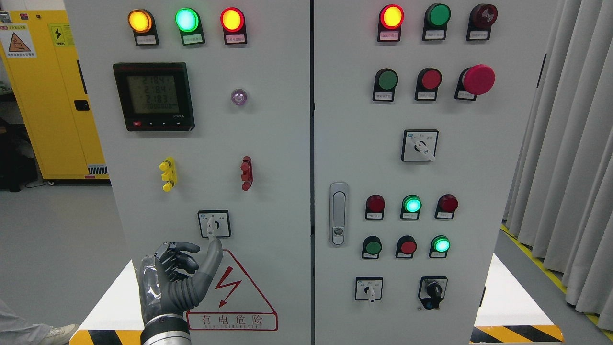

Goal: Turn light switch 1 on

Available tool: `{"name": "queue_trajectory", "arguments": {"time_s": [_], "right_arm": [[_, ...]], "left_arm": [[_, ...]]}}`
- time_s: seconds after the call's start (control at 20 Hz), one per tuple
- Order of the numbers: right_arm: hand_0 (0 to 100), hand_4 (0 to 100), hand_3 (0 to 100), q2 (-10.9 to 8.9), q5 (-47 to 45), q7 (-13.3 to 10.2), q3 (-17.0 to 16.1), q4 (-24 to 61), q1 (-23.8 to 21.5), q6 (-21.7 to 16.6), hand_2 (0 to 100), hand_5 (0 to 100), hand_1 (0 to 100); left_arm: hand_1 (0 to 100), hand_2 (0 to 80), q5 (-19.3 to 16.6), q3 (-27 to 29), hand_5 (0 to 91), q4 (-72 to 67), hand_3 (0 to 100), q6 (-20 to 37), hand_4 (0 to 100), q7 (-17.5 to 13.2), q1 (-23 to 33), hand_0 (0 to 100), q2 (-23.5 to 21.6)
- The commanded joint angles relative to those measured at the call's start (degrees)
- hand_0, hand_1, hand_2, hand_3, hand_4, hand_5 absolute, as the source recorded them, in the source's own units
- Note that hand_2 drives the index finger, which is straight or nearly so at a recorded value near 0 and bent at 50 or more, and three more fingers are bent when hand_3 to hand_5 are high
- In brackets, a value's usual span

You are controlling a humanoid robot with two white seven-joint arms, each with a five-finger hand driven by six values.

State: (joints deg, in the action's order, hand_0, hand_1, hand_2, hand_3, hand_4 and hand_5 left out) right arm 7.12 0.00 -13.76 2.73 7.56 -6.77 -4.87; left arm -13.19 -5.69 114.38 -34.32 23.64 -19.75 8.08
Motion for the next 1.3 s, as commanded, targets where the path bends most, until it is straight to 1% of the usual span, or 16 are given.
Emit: {"name": "queue_trajectory", "arguments": {"time_s": [0.0, 0.6, 1.25], "right_arm": [[0, 0, 0, 0.00, -1.7, 0.0, 0.0, 0.0, 0.0, 0.0, 4, 0, 50], [0, 0, 0, 0.00, -1.7, 0.0, 0.0, 0.0, 0.0, 0.0, 4, 0, 50], [0, 0, 0, 0.00, -1.7, 0.0, 0.0, 0.0, 0.0, 0.0, 4, 0, 50]], "left_arm": [[73, 59.7, 0.0, 0.0, 78.8, -1.3, 89, -0.1, 83, 0.8, -1.2, 7, 0.3], [72, 59.7, 0.0, -0.2, 79.2, -2.9, 89, -0.8, 84, 0.9, -2.3, 7, 0.4], [73, 60.1, 0.0, -0.2, 79.5, -3.6, 90, -2.2, 84, 0.9, -3.5, 13, 0.5]]}}
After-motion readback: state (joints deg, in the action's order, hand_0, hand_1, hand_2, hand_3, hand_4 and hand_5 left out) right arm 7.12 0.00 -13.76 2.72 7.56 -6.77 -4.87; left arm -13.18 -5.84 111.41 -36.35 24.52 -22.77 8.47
